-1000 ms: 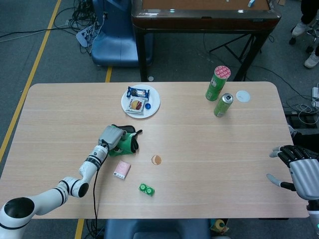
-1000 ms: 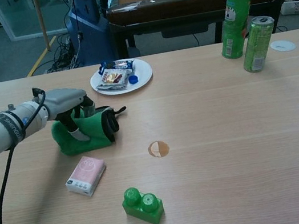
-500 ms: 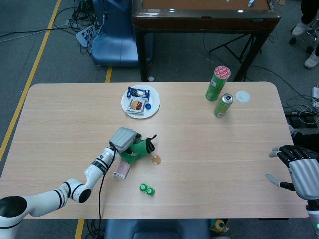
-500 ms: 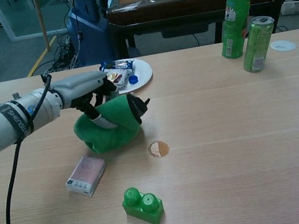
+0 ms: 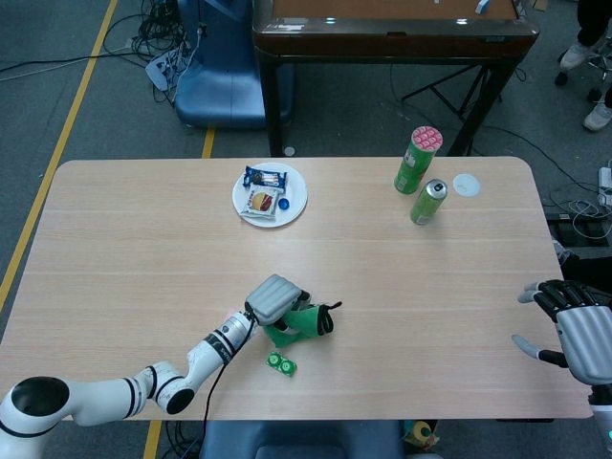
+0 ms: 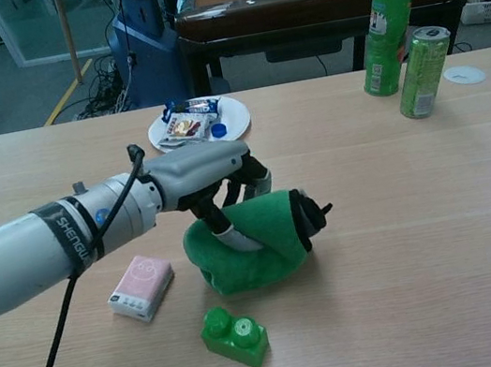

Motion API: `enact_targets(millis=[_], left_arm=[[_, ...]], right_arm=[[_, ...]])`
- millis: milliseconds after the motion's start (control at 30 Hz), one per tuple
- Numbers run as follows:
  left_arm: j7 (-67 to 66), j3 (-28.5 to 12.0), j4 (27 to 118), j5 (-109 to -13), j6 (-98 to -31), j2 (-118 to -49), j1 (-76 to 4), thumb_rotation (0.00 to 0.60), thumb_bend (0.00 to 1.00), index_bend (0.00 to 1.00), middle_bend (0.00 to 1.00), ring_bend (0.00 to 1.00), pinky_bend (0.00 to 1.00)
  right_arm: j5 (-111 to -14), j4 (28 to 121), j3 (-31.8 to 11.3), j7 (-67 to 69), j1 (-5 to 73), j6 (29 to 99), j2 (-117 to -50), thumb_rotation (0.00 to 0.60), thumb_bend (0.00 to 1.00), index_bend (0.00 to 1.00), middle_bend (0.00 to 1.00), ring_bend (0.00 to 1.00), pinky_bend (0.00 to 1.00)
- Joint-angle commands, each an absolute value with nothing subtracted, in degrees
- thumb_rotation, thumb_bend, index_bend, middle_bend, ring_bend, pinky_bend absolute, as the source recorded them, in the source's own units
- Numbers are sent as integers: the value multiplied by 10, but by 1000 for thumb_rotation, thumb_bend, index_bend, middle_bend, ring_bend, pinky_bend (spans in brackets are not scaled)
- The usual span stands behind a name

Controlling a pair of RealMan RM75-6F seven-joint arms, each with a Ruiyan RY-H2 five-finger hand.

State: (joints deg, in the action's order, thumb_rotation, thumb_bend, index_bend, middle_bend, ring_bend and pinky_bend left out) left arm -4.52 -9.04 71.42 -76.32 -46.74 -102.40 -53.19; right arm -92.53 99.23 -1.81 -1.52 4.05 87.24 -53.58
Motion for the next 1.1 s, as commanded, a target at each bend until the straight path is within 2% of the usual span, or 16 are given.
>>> enact_targets(millis=[33, 367, 1100], left_arm=[[-60, -83, 684, -767, -465, -1048, -539, 600, 164, 561, 594, 592, 796], [-68, -75, 595, -776, -446, -1103, -555, 600, 163, 560, 586, 590, 773], [-123, -114, 385, -739, -448, -1161, -570, 600, 164, 534, 579, 589, 760]], right_arm=[[-925, 994, -18, -16, 40, 873, -534, 600, 211, 395, 345, 252, 227], [-924, 999, -21, -19, 44, 868, -529, 600, 212, 394, 345, 252, 227], [-923, 1002, -21, -20, 40, 873, -526, 600, 212, 394, 345, 252, 227]])
